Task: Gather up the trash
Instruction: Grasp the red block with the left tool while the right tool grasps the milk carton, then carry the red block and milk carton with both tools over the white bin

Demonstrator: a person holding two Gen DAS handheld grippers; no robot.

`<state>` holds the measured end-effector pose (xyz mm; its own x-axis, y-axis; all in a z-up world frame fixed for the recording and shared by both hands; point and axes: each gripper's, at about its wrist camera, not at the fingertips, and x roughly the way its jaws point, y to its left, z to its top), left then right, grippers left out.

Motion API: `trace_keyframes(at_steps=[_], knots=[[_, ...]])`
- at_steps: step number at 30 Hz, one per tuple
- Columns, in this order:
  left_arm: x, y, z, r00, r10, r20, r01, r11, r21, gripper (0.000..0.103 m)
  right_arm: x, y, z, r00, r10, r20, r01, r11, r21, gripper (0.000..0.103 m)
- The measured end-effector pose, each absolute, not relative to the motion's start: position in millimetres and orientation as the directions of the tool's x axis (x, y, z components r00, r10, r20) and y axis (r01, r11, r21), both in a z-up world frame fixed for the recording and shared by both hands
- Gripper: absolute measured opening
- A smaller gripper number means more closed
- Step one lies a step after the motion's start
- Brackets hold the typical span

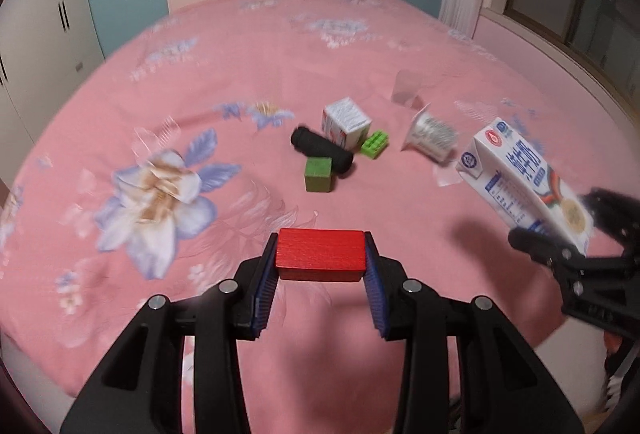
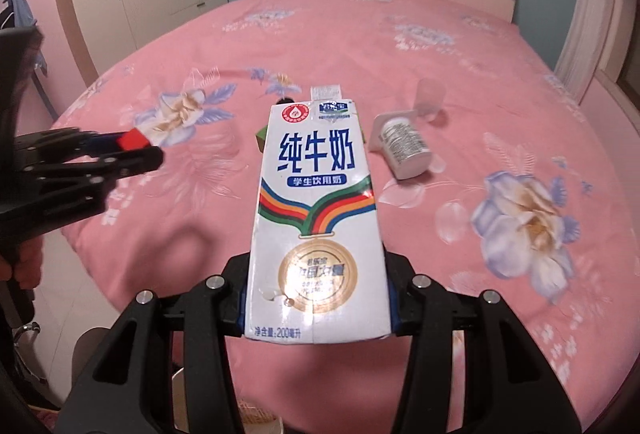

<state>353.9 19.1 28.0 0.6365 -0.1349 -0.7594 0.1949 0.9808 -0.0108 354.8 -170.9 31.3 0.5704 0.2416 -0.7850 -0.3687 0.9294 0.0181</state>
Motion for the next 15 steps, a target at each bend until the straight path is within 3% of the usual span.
trace_keyframes(at_steps=[6, 15], knots=[[290.8, 5.5, 73.0, 0.716, -0.108, -0.690, 0.240, 0.966, 0.098, 0.042, 301.7, -183.4, 72.8, 0.628, 0.236, -0.742, -0.358, 0.934, -0.006, 0.049], [213.2, 0.0, 107.3, 0.760, -0.132, -0.636, 0.269, 0.955, 0.123, 0.042, 230.9, -191.4, 112.4, 0.685, 0.237, -0.689, -0.359, 0.933, -0.036, 0.049]])
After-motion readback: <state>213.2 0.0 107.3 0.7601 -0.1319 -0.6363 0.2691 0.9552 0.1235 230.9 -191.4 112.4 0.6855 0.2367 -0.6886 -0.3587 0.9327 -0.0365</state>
